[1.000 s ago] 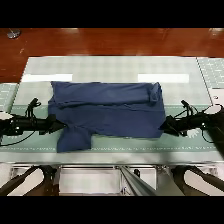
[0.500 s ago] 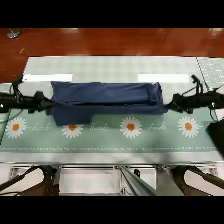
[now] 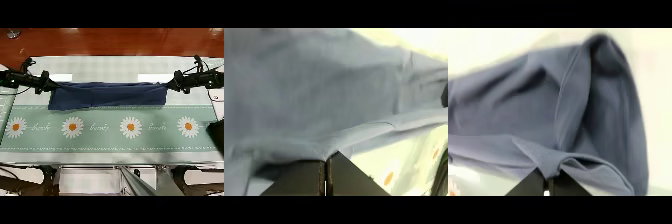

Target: Fold the shirts.

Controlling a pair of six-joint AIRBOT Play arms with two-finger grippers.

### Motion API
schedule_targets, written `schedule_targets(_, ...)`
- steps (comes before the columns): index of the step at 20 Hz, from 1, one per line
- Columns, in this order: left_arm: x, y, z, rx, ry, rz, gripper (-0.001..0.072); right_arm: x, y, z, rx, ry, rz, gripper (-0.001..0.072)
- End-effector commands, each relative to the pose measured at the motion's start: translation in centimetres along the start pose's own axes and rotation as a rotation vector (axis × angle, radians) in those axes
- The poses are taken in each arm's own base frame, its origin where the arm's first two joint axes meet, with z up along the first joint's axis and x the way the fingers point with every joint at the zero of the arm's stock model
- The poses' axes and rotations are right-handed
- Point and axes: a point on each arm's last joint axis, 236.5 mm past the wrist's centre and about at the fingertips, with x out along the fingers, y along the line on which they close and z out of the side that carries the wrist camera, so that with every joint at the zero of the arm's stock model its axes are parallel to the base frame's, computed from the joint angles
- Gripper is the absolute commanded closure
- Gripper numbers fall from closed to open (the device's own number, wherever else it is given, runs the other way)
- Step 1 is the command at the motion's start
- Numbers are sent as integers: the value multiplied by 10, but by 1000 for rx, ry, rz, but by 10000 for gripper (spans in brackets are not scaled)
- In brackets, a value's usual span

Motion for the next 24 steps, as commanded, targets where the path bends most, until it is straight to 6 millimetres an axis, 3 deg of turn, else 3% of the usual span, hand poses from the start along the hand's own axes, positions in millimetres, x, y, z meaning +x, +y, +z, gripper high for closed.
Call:
schedule_targets(1, 22, 4, 26, -22, 1, 3, 683, 26, 3, 18, 1, 28, 30, 690)
schedule_targets(6, 23, 9, 52, -27, -82, 19, 682, 50, -3, 31, 46, 49, 26, 670)
schedule_targets(7, 24, 10, 52, -29, -79, 19, 596, 50, -2, 33, 48, 44, 27, 423)
schedule_targets(8, 24, 9, 48, -29, -61, 15, 179, 49, -1, 33, 40, 47, 31, 93)
schedule_targets(9, 21, 7, 39, -24, -21, 5, 5, 45, 1, 32, 14, 59, 37, 82)
schedule_targets(10, 12, 10, 32, -15, 17, 11, 6, 35, 1, 32, -19, 72, 41, 82)
schedule_targets(11, -5, 25, 25, -42, 61, 72, 8, 23, -6, 36, -33, 70, 25, 82)
schedule_targets(13, -50, 71, 6, -164, 132, 260, 8, -1, -37, 37, -15, 72, -66, 83)
schedule_targets(14, -73, 82, 3, -157, 123, 298, 8, -9, -60, 31, 34, 101, -136, 83)
schedule_targets(16, -103, 81, 13, -120, -3, 312, 8, -9, -89, 17, 86, 136, -228, 83)
schedule_targets(17, -110, 72, 19, -79, -85, 308, 7, -3, -90, 16, 95, 134, -220, 83)
schedule_targets(19, -112, 32, 27, 33, -267, 252, 8, 14, -78, 12, 97, 154, -164, 83)
schedule_targets(21, -95, -6, 3, 91, -329, 211, 8, 29, -73, 5, 88, 188, -155, 83)
schedule_targets(24, -54, -53, -47, 260, -282, 187, 8, 45, -63, -2, 96, 219, -120, 82)
